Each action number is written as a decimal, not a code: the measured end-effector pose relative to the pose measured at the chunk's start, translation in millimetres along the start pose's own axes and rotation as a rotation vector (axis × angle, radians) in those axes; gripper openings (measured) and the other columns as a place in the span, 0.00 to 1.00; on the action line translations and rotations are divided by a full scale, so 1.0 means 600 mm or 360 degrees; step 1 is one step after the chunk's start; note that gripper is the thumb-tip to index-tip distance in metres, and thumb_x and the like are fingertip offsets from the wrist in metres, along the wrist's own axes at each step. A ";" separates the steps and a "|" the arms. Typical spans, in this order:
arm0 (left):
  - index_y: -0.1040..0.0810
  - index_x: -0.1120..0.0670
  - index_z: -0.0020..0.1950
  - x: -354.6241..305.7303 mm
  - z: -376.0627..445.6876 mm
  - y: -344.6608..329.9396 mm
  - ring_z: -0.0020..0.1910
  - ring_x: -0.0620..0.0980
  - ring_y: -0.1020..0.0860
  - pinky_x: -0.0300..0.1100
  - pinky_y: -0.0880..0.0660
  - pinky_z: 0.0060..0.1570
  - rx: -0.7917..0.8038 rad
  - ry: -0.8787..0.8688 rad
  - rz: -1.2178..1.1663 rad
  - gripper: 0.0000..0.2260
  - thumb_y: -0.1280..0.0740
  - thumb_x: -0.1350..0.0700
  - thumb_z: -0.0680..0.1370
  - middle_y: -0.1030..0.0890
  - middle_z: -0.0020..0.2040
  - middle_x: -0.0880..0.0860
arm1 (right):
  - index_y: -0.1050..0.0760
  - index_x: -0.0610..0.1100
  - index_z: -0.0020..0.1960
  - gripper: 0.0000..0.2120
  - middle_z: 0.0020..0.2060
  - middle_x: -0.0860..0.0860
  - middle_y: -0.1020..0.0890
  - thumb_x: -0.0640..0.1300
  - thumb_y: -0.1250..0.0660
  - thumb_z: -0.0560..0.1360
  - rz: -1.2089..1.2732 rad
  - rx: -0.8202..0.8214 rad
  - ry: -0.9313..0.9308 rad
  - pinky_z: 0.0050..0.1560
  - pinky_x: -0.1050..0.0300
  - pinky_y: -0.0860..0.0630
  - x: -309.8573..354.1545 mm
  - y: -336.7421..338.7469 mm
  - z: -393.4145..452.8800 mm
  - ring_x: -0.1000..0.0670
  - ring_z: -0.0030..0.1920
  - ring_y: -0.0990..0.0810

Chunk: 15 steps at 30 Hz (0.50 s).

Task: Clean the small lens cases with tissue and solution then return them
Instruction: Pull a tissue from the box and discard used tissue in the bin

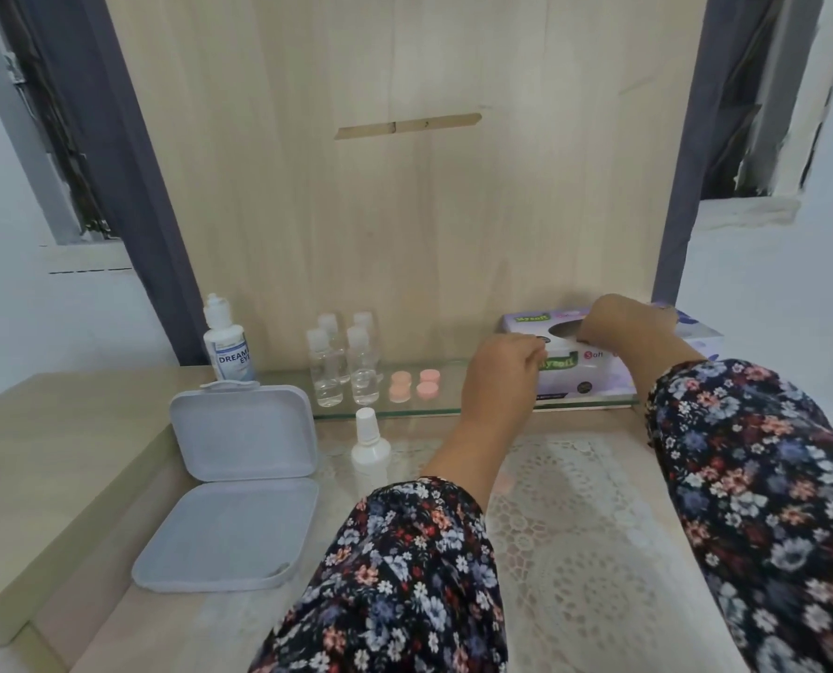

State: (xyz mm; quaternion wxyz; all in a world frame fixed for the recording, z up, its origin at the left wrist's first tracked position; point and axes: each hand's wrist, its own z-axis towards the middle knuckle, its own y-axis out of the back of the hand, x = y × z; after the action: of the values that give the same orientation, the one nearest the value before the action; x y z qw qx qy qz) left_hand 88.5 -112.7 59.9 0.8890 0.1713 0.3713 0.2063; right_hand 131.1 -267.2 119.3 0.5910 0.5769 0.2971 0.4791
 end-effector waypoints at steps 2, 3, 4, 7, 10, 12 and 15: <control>0.19 0.67 0.44 0.000 0.000 -0.001 0.47 0.59 0.23 0.52 0.26 0.46 -0.0010 -0.0009 0.0018 0.11 0.38 0.61 0.75 0.18 0.44 0.62 | 0.28 0.44 0.45 0.14 0.41 0.49 0.23 0.55 0.40 0.78 -0.0022 -0.0019 0.0018 0.63 0.46 0.37 0.001 0.001 -0.002 0.43 0.53 0.24; 0.19 0.67 0.44 0.000 0.000 -0.003 0.46 0.59 0.23 0.53 0.26 0.46 -0.0017 -0.0011 0.0026 0.12 0.39 0.61 0.75 0.18 0.43 0.62 | 0.29 0.45 0.47 0.14 0.44 0.48 0.23 0.56 0.40 0.78 -0.0025 -0.0013 0.0020 0.64 0.45 0.38 0.002 0.002 -0.003 0.43 0.56 0.24; 0.19 0.67 0.43 0.001 0.000 -0.004 0.46 0.59 0.24 0.53 0.26 0.45 -0.0022 -0.0017 0.0034 0.12 0.39 0.61 0.75 0.18 0.43 0.62 | 0.29 0.45 0.48 0.15 0.44 0.48 0.22 0.58 0.40 0.78 -0.0027 0.0003 0.0017 0.64 0.44 0.39 0.001 0.001 -0.002 0.43 0.57 0.24; 0.20 0.67 0.44 0.002 0.000 -0.005 0.46 0.59 0.24 0.52 0.27 0.45 -0.0027 -0.0021 0.0045 0.12 0.39 0.61 0.76 0.18 0.43 0.62 | 0.25 0.45 0.53 0.17 0.36 0.49 0.26 0.58 0.40 0.78 -0.0034 0.0018 0.0021 0.63 0.44 0.40 0.003 0.001 -0.003 0.44 0.50 0.26; 0.18 0.65 0.47 0.004 0.000 -0.003 0.49 0.59 0.24 0.51 0.27 0.48 -0.0036 -0.0024 0.0032 0.09 0.37 0.63 0.77 0.17 0.46 0.61 | 0.25 0.43 0.57 0.20 0.44 0.49 0.22 0.58 0.42 0.78 -0.0087 0.0031 0.0010 0.66 0.44 0.41 0.003 0.000 -0.005 0.43 0.55 0.25; 0.17 0.63 0.52 0.002 -0.001 -0.002 0.51 0.58 0.24 0.50 0.28 0.50 -0.0034 -0.0022 0.0031 0.09 0.36 0.63 0.78 0.17 0.49 0.60 | 0.26 0.42 0.58 0.21 0.55 0.48 0.21 0.59 0.44 0.79 -0.0115 0.0074 -0.0012 0.70 0.43 0.45 0.003 0.002 -0.009 0.42 0.63 0.27; 0.18 0.62 0.55 0.001 0.000 -0.001 0.53 0.57 0.24 0.49 0.28 0.52 -0.0021 0.0003 0.0021 0.10 0.36 0.63 0.78 0.17 0.51 0.59 | 0.27 0.44 0.61 0.23 0.65 0.45 0.25 0.60 0.47 0.80 -0.0111 0.0129 -0.0047 0.73 0.42 0.50 0.006 0.004 -0.017 0.41 0.69 0.32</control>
State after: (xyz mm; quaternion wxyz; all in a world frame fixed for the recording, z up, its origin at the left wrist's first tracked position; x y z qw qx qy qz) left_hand 89.3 -112.9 59.4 0.8883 0.1676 0.3697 0.2148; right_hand 122.7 -260.1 120.7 0.5877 0.5967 0.3276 0.4373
